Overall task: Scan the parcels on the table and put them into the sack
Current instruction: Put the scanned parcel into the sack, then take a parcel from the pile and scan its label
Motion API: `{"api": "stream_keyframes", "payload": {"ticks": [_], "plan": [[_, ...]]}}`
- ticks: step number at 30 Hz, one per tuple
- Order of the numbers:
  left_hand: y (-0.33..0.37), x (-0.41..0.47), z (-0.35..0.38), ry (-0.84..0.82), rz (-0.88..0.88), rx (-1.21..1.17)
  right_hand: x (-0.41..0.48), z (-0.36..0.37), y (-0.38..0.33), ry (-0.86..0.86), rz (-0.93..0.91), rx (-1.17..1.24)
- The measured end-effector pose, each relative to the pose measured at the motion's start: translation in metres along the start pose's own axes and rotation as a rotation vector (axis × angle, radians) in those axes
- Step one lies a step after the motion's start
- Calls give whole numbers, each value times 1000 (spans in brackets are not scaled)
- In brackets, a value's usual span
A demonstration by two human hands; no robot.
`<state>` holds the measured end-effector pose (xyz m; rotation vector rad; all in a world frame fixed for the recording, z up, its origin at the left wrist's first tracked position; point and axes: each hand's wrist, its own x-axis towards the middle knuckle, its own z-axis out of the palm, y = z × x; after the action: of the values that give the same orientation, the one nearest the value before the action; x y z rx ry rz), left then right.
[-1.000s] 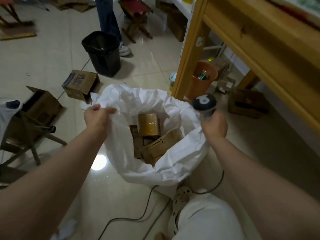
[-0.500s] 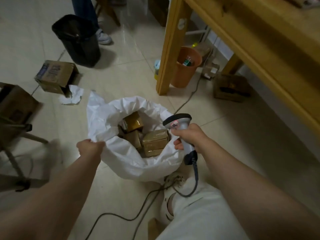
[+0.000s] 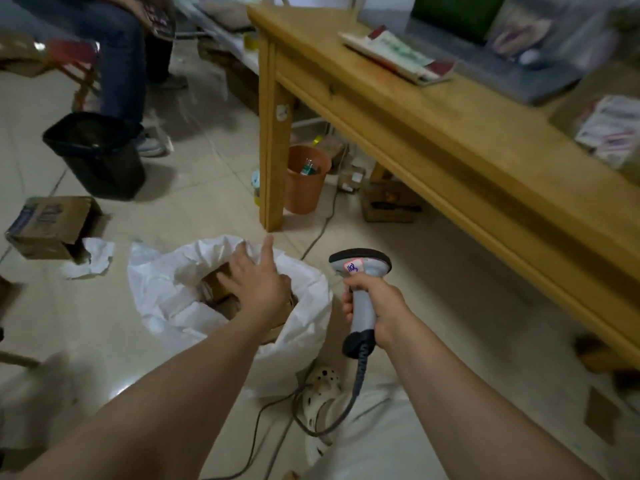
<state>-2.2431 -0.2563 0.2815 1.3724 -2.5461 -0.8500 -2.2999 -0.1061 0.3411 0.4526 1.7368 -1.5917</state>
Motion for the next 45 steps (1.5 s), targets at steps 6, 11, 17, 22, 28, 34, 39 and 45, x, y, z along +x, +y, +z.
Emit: {"api": "stream_keyframes", "payload": {"ticks": [6,11,17,22,28,34,39,45], "plan": [[96,-55,-32,64,378,7,-73,-48,-34,31,-270,104],[160,-95,-74,105,618,-94,-143,-87,-64,21,-438,225],[231,-140,-102,10,757,-238,-209,-140,-93,125,-623,241],[290,-172,-100,-97,870,-238,-234,-189,-113,278,-728,307],[366,-213,-97,-188,1033,-281,-251,-246,-128,461,-792,429],[444,-250,-96,-209,1247,-297,-266,-293,-136,505,-799,517],[502,-247,-115,-38,1205,-268,-265,-306,-151,491,-817,479],[559,-217,-134,-27,918,-486,-255,-313,-184,441,-869,466]]}}
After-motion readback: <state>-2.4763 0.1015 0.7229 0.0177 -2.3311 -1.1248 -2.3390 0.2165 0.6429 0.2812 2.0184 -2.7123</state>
